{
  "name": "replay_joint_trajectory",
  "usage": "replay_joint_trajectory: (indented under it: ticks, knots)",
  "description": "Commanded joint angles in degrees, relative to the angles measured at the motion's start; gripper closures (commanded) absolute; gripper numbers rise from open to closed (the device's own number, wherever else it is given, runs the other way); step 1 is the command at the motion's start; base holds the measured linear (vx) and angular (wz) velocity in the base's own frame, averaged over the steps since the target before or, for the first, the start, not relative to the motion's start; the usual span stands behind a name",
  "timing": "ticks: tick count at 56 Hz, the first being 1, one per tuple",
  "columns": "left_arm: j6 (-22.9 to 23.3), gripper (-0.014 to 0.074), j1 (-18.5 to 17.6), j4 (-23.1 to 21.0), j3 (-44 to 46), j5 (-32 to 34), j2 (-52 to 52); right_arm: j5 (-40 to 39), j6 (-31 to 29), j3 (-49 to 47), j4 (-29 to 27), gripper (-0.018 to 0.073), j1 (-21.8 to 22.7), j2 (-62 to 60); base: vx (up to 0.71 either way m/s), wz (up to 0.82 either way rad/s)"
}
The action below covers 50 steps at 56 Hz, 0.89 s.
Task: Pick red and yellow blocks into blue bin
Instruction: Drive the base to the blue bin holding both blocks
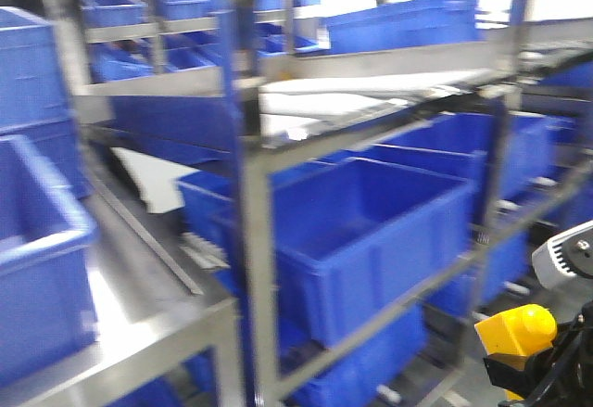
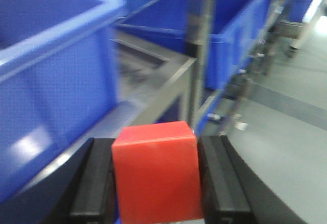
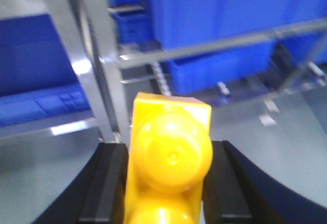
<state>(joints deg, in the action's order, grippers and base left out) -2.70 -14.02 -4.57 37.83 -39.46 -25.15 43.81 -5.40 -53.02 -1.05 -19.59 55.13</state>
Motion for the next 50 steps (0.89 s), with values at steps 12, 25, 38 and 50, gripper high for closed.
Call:
replay_joint_trajectory:
  ticks: [12,25,38,50]
  knots:
    - [0.30,0.0372,-0.28,-0.68,1.53,4.66,-0.60,-3.81,-0.40,-1.64,0.33,0.0252,0.13,-0.76,0.16,0.63]
    - [0.30,0.0372,-0.28,-0.68,1.53,4.66,-0.60,-3.81,-0.40,-1.64,0.33,0.0252,0.13,-0.76,0.14,0.54]
    - [0.30,0.0372,-0.28,-0.68,1.53,4.66,-0.60,-3.81,-0.40,-1.64,0.33,0.0252,0.13,-0.76,0.12,0.46]
    - [0.30,0.0372,-0.28,-0.68,1.53,4.66,-0.60,-3.81,-0.40,-1.64,0.33,0.0252,0.13,-0.76,0.09,0.40]
